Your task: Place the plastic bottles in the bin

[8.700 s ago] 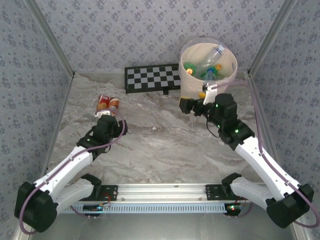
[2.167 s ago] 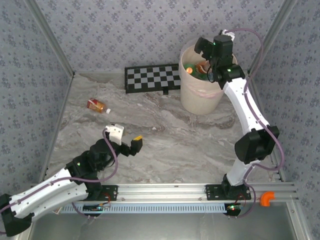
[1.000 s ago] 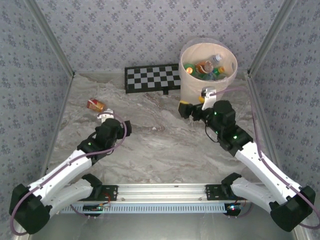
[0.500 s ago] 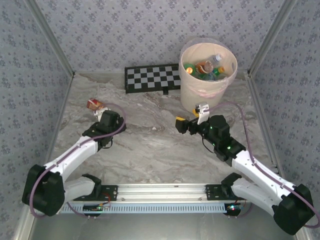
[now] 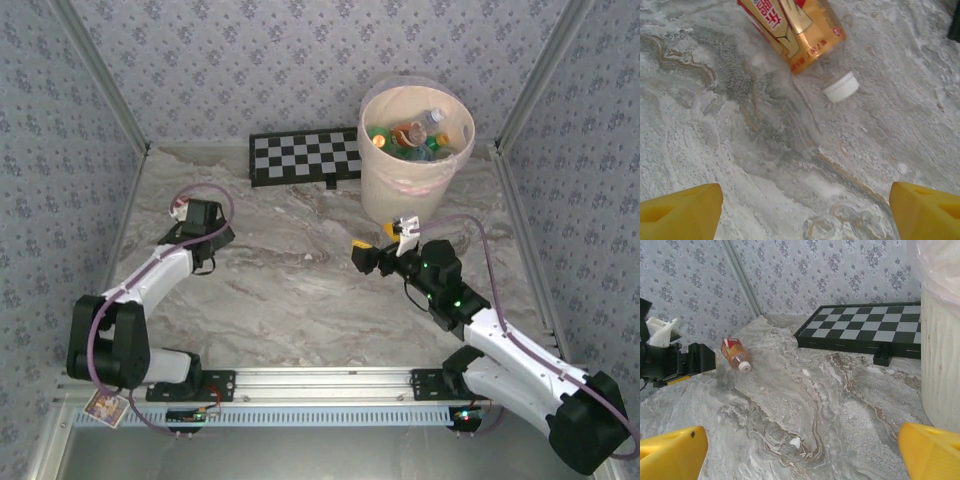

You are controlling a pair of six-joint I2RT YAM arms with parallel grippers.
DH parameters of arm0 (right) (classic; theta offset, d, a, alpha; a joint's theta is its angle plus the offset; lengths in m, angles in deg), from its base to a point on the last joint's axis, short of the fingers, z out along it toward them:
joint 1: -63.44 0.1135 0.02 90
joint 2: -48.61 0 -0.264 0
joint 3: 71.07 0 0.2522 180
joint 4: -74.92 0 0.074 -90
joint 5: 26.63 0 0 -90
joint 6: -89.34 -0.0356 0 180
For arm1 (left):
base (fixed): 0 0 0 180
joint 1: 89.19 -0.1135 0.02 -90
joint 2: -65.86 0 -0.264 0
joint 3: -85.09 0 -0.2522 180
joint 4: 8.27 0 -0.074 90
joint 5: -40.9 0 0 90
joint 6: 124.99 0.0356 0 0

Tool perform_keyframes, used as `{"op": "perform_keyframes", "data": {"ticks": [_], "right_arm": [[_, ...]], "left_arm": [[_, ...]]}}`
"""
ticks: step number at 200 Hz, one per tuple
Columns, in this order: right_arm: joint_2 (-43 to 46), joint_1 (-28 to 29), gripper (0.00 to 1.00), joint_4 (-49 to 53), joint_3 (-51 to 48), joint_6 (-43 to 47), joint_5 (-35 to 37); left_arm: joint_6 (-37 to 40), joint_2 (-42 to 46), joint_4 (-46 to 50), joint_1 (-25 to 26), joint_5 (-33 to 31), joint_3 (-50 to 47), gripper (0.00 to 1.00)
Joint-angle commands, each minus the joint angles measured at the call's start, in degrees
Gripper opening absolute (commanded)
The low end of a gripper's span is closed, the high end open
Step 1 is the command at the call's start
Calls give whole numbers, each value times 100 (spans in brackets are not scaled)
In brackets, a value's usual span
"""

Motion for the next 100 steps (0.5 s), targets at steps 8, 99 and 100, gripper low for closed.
{"op": "perform_keyframes", "data": {"ticks": [8,99,100], "right_arm": [[111,30,99,-182,-38,-116,-83],[293,56,100,-70,-47,-90,-57],[294,56,99,-68,-46,-90,-57]], "left_arm": [[-52,-398,-23,-147,257,429,84],[-342,-2048,261,-257,170,1711,78],[-342,-2061,267,-259,170,1734,78]]}}
